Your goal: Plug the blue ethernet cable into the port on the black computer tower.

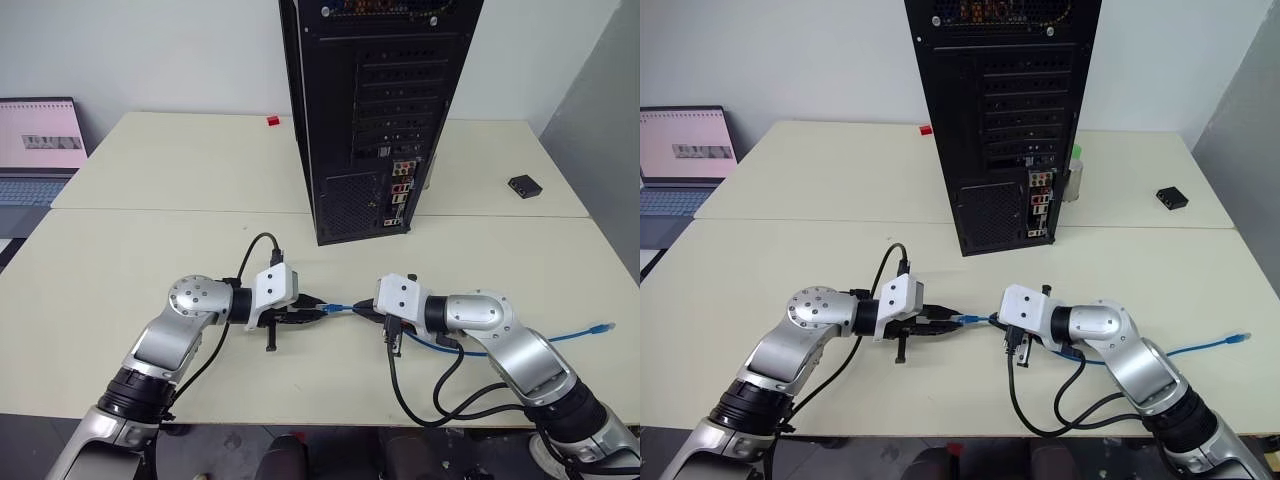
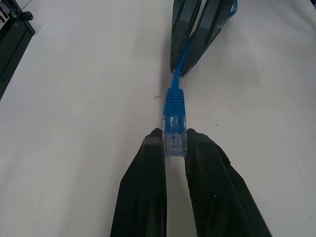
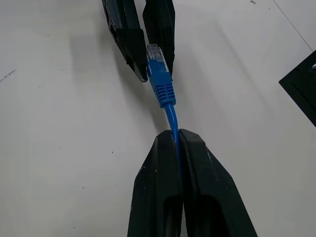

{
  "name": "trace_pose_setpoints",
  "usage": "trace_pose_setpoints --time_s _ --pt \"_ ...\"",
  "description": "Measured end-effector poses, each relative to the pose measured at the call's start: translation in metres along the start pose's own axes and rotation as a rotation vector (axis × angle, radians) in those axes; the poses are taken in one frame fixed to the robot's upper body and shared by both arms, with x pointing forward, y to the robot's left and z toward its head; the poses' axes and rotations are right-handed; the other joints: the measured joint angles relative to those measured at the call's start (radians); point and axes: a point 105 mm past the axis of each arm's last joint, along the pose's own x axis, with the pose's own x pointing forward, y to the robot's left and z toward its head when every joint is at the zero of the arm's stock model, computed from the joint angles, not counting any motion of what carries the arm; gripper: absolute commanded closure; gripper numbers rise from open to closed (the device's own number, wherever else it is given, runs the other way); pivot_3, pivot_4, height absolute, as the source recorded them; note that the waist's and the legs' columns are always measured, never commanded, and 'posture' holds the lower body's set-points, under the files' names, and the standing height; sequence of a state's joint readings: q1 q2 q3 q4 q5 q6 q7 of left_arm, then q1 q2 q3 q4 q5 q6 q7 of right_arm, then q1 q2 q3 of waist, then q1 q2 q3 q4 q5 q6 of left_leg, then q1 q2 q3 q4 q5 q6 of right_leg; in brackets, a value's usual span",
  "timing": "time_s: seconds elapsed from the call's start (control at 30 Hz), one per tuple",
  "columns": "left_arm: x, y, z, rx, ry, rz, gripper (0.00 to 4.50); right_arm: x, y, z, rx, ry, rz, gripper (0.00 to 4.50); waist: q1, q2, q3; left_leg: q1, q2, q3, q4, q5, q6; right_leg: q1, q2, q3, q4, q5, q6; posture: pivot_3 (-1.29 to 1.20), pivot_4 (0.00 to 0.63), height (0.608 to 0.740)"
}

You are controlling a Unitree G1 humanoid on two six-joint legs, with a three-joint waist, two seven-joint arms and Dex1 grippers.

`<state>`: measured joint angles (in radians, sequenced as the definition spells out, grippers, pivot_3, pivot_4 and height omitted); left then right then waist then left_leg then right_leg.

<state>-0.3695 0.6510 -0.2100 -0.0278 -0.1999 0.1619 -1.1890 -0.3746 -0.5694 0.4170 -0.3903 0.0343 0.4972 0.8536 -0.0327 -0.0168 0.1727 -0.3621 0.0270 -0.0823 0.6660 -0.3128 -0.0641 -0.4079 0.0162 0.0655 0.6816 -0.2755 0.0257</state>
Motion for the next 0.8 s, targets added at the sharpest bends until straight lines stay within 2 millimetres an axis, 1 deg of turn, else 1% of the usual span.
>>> trace_pose_setpoints --time_s 0.03,0.07,0.17,0.23,0.27,0.33,0.37,0.43,0.53,0.63,0.8 --pt "0.0 0.0 0.0 0.007 -0.001 0.0 4.21 -0.001 0.0 0.0 -0.003 0.002 0.006 4.01 0.0 0.0 0.0 0.0 0.0 0.0 0.0 0.0 0.0 0.0 0.0 0.0 0.0 0.0 0.0 0.0 0.15 0.74" --pt "0.0 0.0 0.001 0.017 -0.005 0.0 4.21 -0.002 0.001 0.0 -0.008 0.007 0.016 3.88 0.0 0.0 0.0 0.0 0.0 0.0 0.0 0.0 0.0 0.0 0.0 0.0 0.0 0.0 0.0 0.0 0.15 0.74" --pt "0.0 -0.001 0.002 0.044 -0.01 0.0 4.21 -0.009 0.003 0.001 -0.007 0.012 0.049 3.02 0.0 0.0 0.0 0.0 0.0 0.0 0.0 0.0 0.0 0.0 0.0 0.0 0.0 0.0 0.0 0.0 0.15 0.74" --pt "0.0 -0.003 0.003 0.077 -0.02 -0.001 4.21 -0.019 0.002 0.006 0.011 -0.001 0.065 2.45 0.001 0.0 0.0 0.0 0.0 0.0 0.0 0.0 0.0 0.0 0.0 0.0 0.0 0.0 0.0 0.0 0.15 0.74" --pt "0.001 -0.003 0.004 0.097 -0.023 -0.001 4.21 -0.025 0.0 0.008 0.029 -0.009 0.062 2.26 0.001 0.0 0.0 0.0 0.0 0.0 0.0 0.0 0.0 0.0 0.0 0.0 0.0 0.0 0.0 0.0 0.15 0.74" --pt "0.002 -0.004 0.007 0.181 -0.038 0.014 4.21 -0.038 -0.004 0.015 0.116 -0.053 0.055 1.79 0.002 0.0 0.0 0.0 0.0 -0.001 0.0 0.0 0.0 0.0 -0.001 0.0 0.0 0.0 0.0 0.0 0.15 0.74" --pt "0.002 -0.003 0.008 0.229 -0.043 0.027 4.21 -0.041 -0.006 0.018 0.152 -0.074 0.047 1.5 0.002 0.0 0.0 0.0 0.0 -0.001 0.0 0.0 0.0 0.0 0.0 0.0 0.0 0.0 0.0 0.0 0.15 0.74" --pt "0.003 -0.001 0.01 0.36 -0.051 0.07 4.21 -0.044 -0.009 0.026 0.264 -0.151 0.023 1.09 0.002 0.0 0.0 0.0 0.0 0.0 0.0 0.0 0.0 0.001 0.0 0.0 0.0 0.0 -0.001 0.0 0.15 0.74" --pt "0.005 0.002 0.014 0.598 -0.076 0.132 4.21 -0.043 -0.009 0.032 0.439 -0.235 0.031 1.06 0.002 0.0 0.0 0.0 0.0 -0.001 0.0 0.0 0.0 0.001 -0.001 0.0 0.0 0.001 -0.001 0.0 0.15 0.74" --pt "0.009 0.0 0.025 0.793 -0.152 0.191 4.21 -0.038 -0.008 0.037 0.572 -0.297 0.065 1.06 0.003 0.0 0.0 0.0 0.0 0.0 0.0 0.0 0.0 0.001 -0.001 0.0 -0.001 0.001 -0.001 0.0 0.15 0.74" --pt "0.007 0.001 0.04 0.94 -0.238 0.265 4.21 -0.034 -0.012 0.034 0.661 -0.296 0.086 1.06 0.002 0.0 0.0 0.0 -0.001 0.0 0.0 0.0 0.0 0.001 -0.001 -0.001 0.0 0.001 0.0 0.0 0.15 0.74"
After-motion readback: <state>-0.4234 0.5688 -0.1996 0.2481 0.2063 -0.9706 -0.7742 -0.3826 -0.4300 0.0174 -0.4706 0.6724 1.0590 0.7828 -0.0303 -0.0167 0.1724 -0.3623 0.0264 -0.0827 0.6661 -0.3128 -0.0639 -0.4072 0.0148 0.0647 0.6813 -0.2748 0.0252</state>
